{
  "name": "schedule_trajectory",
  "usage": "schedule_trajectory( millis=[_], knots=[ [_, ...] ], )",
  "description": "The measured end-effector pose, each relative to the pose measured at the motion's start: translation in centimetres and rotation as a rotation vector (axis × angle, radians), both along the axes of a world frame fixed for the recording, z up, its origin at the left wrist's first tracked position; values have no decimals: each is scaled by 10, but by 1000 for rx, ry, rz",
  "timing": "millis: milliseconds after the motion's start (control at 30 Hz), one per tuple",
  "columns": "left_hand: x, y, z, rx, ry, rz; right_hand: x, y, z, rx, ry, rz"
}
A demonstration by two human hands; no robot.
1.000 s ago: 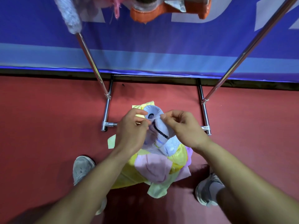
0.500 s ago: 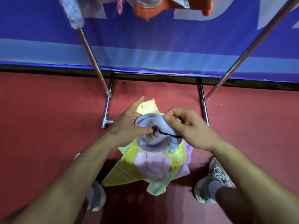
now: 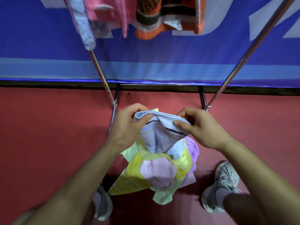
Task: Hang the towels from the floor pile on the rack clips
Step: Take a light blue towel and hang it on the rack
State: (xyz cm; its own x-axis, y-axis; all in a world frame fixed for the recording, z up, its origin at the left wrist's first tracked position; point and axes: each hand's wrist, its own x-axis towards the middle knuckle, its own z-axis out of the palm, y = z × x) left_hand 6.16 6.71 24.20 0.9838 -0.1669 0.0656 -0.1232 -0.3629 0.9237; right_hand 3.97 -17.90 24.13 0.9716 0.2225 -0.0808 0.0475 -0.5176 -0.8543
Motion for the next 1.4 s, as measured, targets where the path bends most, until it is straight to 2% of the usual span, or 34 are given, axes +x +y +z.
schedule_trajectory(
  millis=[133, 367, 500, 733, 867, 1033, 1400],
  knots=[
    [-13, -6, 30, -29, -37, 42, -12, -4, 31, -190, -178, -79],
    [-28, -27, 128, -106, -211, 179, -21, -12, 141, -194, -428, -152],
    [-27, -31, 196, -163, -343, 168, -27, -10, 213, -182, -552, -183],
    [-31, -28, 284, -137, -506, 183, -29, -5, 313, -124, -683, -272],
    [-24, -26, 313, -71, -534, 237, -32, 2, 348, -176, -650, -275],
    [-19, -19, 318, -125, -450, 277, -41, 4, 355, -222, -522, -241],
    [-42, -15, 321, -69, -404, 301, -59, 12, 353, -89, -350, -279]
  ],
)
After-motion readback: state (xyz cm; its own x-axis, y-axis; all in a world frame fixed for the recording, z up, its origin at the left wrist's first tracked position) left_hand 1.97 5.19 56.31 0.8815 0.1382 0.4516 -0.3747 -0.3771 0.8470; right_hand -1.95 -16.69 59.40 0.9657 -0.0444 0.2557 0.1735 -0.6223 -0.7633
